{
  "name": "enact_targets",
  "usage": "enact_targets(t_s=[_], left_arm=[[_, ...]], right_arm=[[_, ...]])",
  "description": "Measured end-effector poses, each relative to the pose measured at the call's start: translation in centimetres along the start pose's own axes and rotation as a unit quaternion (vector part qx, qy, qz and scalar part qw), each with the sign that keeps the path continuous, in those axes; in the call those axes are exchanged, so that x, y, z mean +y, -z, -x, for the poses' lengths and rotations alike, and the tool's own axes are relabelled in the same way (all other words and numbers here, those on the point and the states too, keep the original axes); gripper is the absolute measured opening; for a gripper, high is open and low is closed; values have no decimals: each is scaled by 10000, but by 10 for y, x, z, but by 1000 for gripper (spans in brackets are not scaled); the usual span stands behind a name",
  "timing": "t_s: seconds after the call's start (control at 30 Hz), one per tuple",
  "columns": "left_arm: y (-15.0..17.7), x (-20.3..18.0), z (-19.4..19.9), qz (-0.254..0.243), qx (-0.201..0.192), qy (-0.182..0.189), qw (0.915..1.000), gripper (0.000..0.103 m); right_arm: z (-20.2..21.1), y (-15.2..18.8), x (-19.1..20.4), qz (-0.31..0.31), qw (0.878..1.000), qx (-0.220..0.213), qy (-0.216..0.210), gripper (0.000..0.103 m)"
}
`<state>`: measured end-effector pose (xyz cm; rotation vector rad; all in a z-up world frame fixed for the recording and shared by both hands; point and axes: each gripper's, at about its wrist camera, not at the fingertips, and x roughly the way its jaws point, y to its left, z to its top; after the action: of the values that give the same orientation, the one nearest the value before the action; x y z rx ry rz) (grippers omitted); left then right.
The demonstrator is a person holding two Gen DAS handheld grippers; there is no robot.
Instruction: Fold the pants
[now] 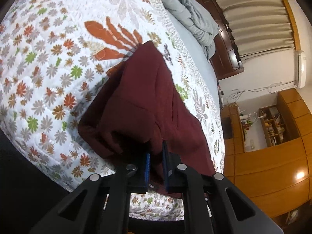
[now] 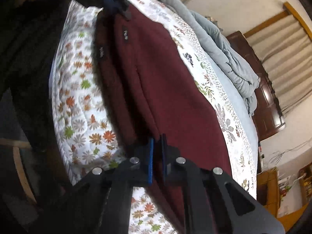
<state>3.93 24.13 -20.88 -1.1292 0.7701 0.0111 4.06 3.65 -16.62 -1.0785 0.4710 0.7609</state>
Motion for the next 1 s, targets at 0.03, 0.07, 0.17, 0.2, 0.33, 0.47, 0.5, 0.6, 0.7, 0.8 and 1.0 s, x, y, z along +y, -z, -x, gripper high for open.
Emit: enact_targets(t_s=[0.03, 0.07, 0.17, 0.2, 0.33, 0.47, 0.5, 0.6, 0.7, 0.8, 1.0], left_arm=[[1, -3, 4, -30, -25, 28, 10000, 10], [3, -4, 7, -43, -43, 36, 10000, 10], [7, 4, 4, 159, 45, -38, 9999, 10], [10, 10, 0, 277, 96, -100, 9995, 10], [12, 10, -3, 266, 60, -208, 9994, 10], [11, 1, 7, 258, 167, -411, 9987, 15], [13, -6, 16, 111, 103, -508, 9986, 15], [9, -45, 57, -576, -430, -649, 9953, 18], [-11, -78, 58, -1115, -638, -318, 9912, 39], [-47, -92, 19, -1314, -379, 334, 9900, 45], [-92, -40, -73, -1079, 475, -765, 9901, 8]], right_arm=[[5, -1, -4, -43, 10000, -45, 17, 5], [10, -1, -5, -58, 9999, -76, 28, 5], [10, 3, 2, 45, 9999, 5, -98, 5], [8, 5, 5, 91, 9999, 39, -133, 5], [-1, 8, 15, 155, 9996, 112, -190, 7], [10, 6, 12, 85, 9995, -62, -307, 14], [18, 6, 11, 21, 9991, -160, -399, 14], [32, 8, 1, -361, 9969, -271, -638, 17], [31, 5, -21, -1093, 9898, -277, -876, 24], [14, -8, -37, -1605, 9825, -215, -917, 28], [-13, -48, -34, -2125, 9701, -330, -1122, 30]])
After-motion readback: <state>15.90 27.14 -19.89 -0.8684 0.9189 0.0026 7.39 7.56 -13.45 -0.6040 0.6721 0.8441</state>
